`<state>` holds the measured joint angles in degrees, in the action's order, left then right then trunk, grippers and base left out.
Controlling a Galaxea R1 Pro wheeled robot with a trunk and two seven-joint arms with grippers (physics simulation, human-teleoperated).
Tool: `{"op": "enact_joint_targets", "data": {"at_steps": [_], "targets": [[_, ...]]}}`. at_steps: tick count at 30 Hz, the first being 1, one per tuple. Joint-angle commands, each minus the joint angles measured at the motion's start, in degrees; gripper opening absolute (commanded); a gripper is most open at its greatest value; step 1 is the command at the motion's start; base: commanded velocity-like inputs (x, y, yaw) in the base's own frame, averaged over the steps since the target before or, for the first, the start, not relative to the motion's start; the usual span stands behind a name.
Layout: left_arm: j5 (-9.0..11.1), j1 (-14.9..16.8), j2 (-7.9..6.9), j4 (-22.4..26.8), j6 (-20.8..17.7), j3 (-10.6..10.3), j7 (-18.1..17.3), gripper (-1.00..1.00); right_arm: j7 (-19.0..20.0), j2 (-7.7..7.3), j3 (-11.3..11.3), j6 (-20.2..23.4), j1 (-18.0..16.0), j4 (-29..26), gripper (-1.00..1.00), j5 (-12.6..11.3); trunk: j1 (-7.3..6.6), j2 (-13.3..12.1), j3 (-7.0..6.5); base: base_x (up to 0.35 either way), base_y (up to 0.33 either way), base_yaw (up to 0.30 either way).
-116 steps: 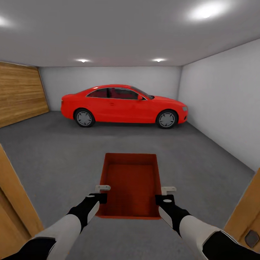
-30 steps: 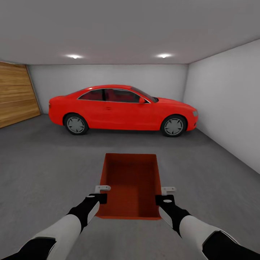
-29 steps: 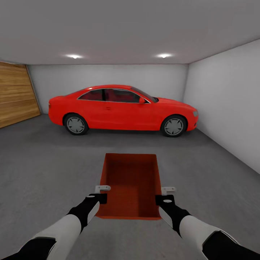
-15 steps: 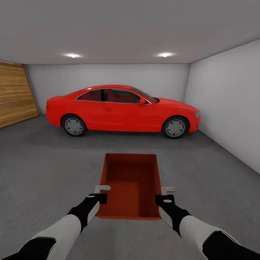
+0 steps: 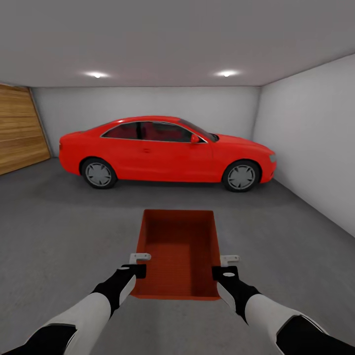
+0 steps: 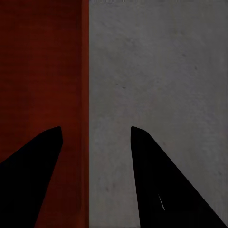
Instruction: Move the two storage containers from the living room to the garage. In the garage, place one container on the floor and stack the other container on top of it (either order is fine).
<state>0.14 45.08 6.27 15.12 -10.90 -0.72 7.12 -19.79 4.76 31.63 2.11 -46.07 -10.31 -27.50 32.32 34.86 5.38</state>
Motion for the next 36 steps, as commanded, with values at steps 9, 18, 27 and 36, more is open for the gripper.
{"op": "enact_joint_targets", "data": {"at_steps": [9, 18, 27, 36], "targets": [[-1.10, 0.01, -0.03, 0.11, -0.45, 1.24, 0.59, -1.00, 1.94, -0.01, -1.66, 0.26, -0.07, -0.97, -1.00, 0.12, 0.05, 0.09, 0.10, 0.321, 0.000, 0.000], [-1.10, 0.01, -0.03, 0.20, -0.44, 1.24, 0.58, -1.00, 1.94, -0.01, -1.66, 0.26, -0.07, -0.94, -1.00, 0.08, 0.05, 0.09, 0.10, 0.321, 0.000, 0.000], [-1.10, 0.01, -0.03, 0.44, -0.44, 1.24, 0.35, -1.00, 1.94, -0.01, -1.65, 0.26, -0.07, -0.97, -1.00, 0.14, 0.05, 0.09, 0.10, 0.098, 0.000, 0.000], [-1.10, 0.01, -0.03, 0.44, -0.44, 1.24, 0.35, -1.00, 1.94, -0.03, -1.66, 0.26, -0.07, -0.96, -1.00, 0.17, 0.05, 0.09, 0.10, 0.000, 0.000, -0.006]]}}
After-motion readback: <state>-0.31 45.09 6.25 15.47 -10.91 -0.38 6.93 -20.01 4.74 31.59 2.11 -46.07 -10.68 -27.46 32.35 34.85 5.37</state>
